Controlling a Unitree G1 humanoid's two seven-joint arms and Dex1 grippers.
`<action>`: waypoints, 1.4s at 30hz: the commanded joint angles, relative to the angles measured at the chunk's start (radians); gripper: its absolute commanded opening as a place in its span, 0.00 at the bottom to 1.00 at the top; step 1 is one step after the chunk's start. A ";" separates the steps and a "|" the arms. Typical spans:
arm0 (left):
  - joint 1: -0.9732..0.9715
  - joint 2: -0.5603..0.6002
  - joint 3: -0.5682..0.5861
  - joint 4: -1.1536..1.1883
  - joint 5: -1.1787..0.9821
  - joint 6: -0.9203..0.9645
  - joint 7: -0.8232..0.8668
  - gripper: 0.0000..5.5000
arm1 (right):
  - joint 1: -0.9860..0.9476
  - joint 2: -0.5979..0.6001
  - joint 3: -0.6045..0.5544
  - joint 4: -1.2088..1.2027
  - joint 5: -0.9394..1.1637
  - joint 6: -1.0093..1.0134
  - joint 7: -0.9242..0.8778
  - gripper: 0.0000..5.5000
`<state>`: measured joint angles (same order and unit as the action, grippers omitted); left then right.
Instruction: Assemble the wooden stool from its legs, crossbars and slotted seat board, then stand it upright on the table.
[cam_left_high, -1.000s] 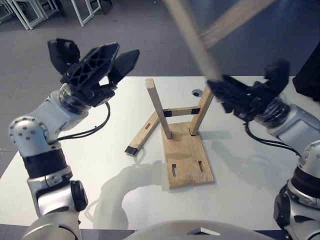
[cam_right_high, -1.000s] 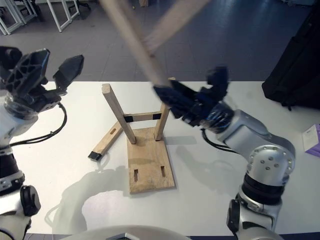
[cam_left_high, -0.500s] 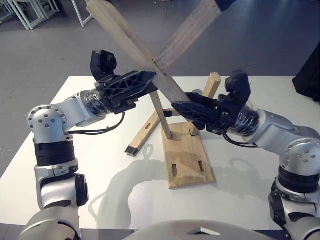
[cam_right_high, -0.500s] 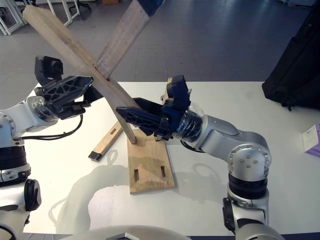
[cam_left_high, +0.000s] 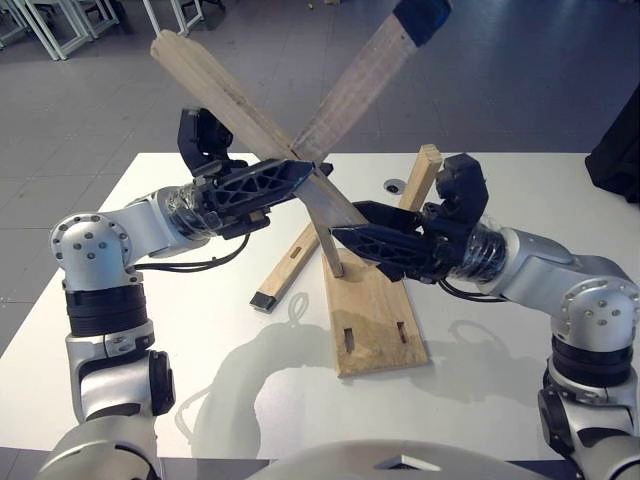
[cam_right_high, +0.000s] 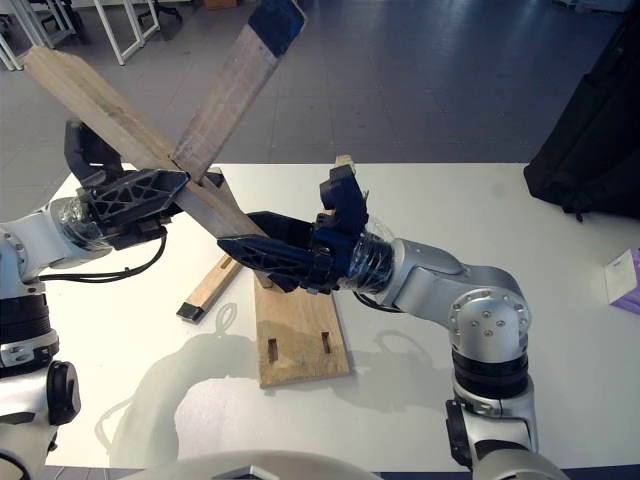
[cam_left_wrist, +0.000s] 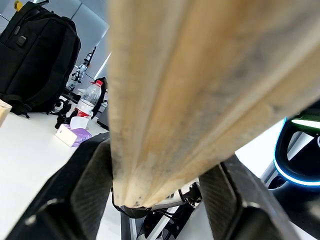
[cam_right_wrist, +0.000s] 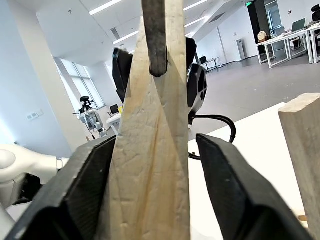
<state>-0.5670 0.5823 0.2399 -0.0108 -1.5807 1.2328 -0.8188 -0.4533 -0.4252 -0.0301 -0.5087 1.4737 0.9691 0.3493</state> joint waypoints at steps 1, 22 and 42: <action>0.034 -0.003 0.040 -0.041 0.041 -0.058 -0.039 0.40 | 0.055 -0.134 -0.131 0.019 0.101 0.014 0.002 0.65; 0.558 0.096 -0.282 -0.270 0.948 -0.821 -0.383 0.37 | 0.510 -0.257 -0.184 0.001 -0.320 -0.096 0.171 0.87; 0.479 0.137 -0.456 -0.134 1.265 -1.037 -0.356 0.37 | 0.501 -0.138 0.217 0.119 -0.770 -0.164 0.173 0.87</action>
<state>-0.1335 0.6899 -0.1444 -0.1634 -0.3851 0.1498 -1.1509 0.0985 -0.6084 0.1736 -0.4301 0.7405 0.8278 0.5451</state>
